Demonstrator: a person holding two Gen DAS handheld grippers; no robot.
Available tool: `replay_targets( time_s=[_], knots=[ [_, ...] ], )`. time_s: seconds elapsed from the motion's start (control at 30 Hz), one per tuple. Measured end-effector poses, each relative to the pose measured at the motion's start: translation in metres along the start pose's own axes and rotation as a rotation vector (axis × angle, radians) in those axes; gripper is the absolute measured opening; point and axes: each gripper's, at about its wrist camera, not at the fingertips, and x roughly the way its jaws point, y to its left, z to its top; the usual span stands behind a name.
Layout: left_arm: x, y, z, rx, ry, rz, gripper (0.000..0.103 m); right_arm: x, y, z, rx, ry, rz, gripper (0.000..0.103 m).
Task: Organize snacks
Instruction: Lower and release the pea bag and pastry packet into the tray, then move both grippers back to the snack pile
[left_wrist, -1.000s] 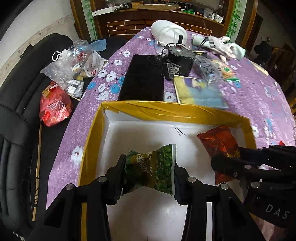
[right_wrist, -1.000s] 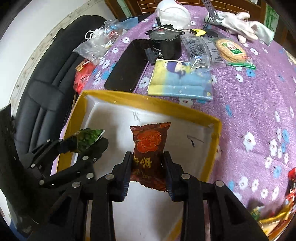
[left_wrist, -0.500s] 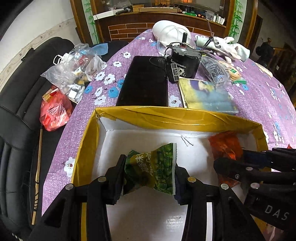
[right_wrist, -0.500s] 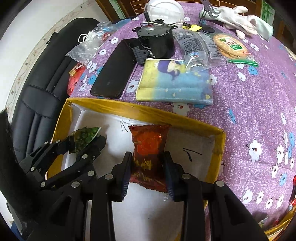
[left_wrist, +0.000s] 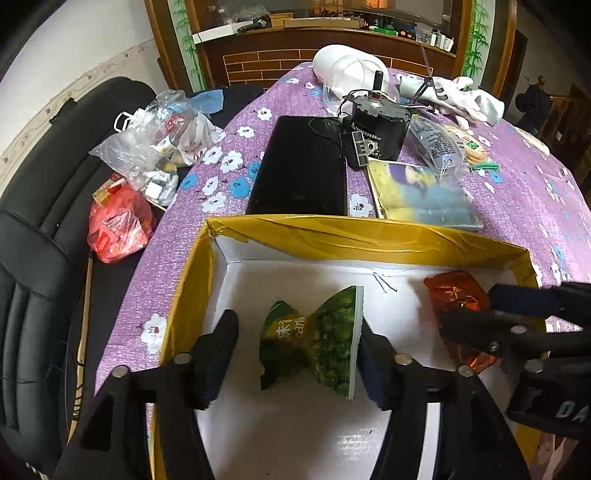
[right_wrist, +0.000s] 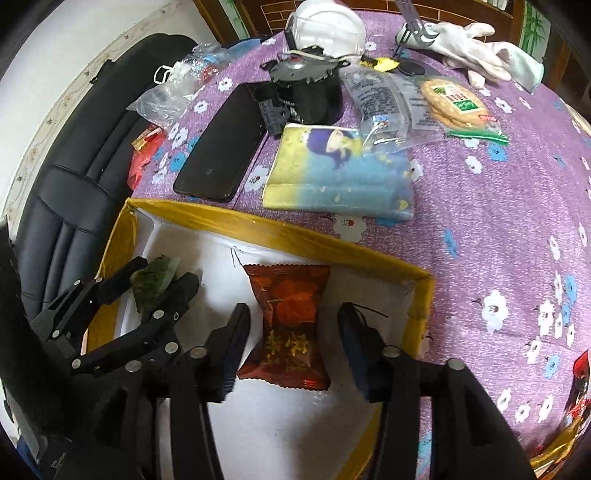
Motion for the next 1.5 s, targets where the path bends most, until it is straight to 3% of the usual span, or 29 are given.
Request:
replay_targets(
  time_s=[0.43,0.67,0.8,0.93,1.03,1.13,1.2,1.33,1.4,1.5],
  knots=[
    [-0.030,-0.005,-0.009,0.033,-0.055,0.031,0.067,-0.050,-0.015,-0.018,0.028,-0.117,-0.030,0.075],
    [-0.050,-0.020,-0.023,0.053,-0.054,0.011,0.068,-0.083,-0.045,-0.045,0.125,-0.183,-0.011,0.079],
    [-0.070,-0.033,-0.035,0.068,-0.071,-0.022,0.068,-0.107,-0.073,-0.076,0.153,-0.254,-0.059,0.080],
    [-0.089,-0.054,-0.049,0.108,-0.081,-0.056,0.067,-0.123,-0.102,-0.113,0.176,-0.269,-0.008,0.093],
    [-0.107,-0.075,-0.060,0.148,-0.090,-0.099,0.067,-0.146,-0.124,-0.155,0.196,-0.324,-0.030,0.092],
    [-0.118,-0.094,-0.068,0.181,-0.085,-0.142,0.067,-0.171,-0.145,-0.199,0.236,-0.397,-0.105,0.093],
    [-0.123,-0.112,-0.074,0.208,-0.074,-0.170,0.067,-0.174,-0.166,-0.222,0.305,-0.369,-0.153,0.095],
    [-0.126,-0.139,-0.082,0.256,-0.054,-0.197,0.067,-0.170,-0.222,-0.261,0.521,-0.205,-0.204,0.095],
    [-0.128,-0.151,-0.086,0.271,-0.049,-0.205,0.067,-0.170,-0.254,-0.281,0.687,-0.169,-0.149,0.095],
    [-0.130,-0.163,-0.091,0.298,-0.043,-0.209,0.067,-0.169,-0.280,-0.299,0.815,-0.160,-0.074,0.095]
  ],
)
